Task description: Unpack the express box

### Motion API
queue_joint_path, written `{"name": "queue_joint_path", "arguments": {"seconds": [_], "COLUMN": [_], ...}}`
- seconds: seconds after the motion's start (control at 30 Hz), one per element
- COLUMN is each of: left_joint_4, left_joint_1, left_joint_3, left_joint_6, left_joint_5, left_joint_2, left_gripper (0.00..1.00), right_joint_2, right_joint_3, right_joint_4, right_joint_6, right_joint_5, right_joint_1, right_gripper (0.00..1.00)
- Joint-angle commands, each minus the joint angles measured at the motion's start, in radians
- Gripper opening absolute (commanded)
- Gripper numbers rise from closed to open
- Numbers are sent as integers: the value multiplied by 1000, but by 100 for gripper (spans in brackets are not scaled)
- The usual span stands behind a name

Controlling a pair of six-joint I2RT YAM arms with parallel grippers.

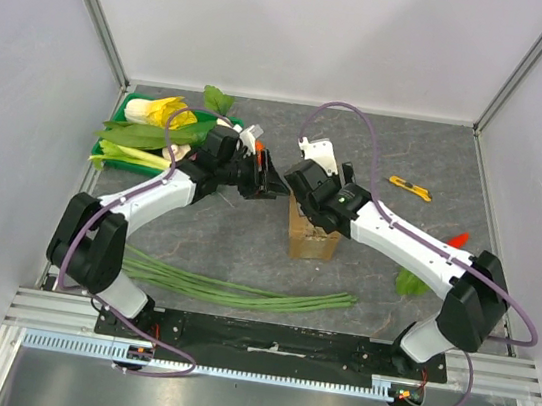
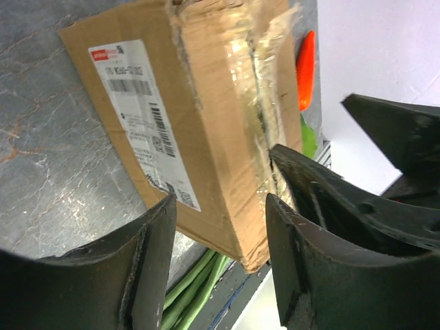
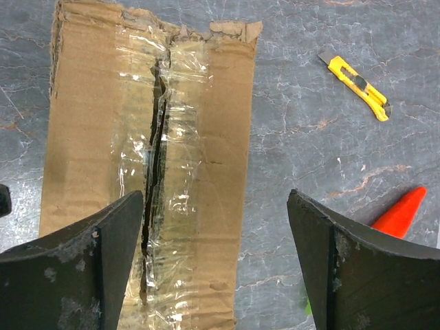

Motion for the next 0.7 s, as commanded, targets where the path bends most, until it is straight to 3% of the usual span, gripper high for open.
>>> {"name": "queue_joint_path", "arguments": {"seconds": [0.0,0.37,0.67], "left_joint_4": [69,46,-144], "left_joint_1": [-6,-42,-52], "left_joint_3": [-16,30,98], "left_joint_6": [-23,-2,73], "left_joint_5": [16,126,30], "left_joint_2": [-24,105,160], "left_gripper": [60,61,61], "right_joint_2": [42,93,155], "right_joint_3": [27,6,14], "right_joint_4": [-8,-12,-40], "right_joint_6": [28,73,96], "right_joint_5": [28,69,149], "right_joint_1": [4,4,4], "right_gripper": [92,92,89]}}
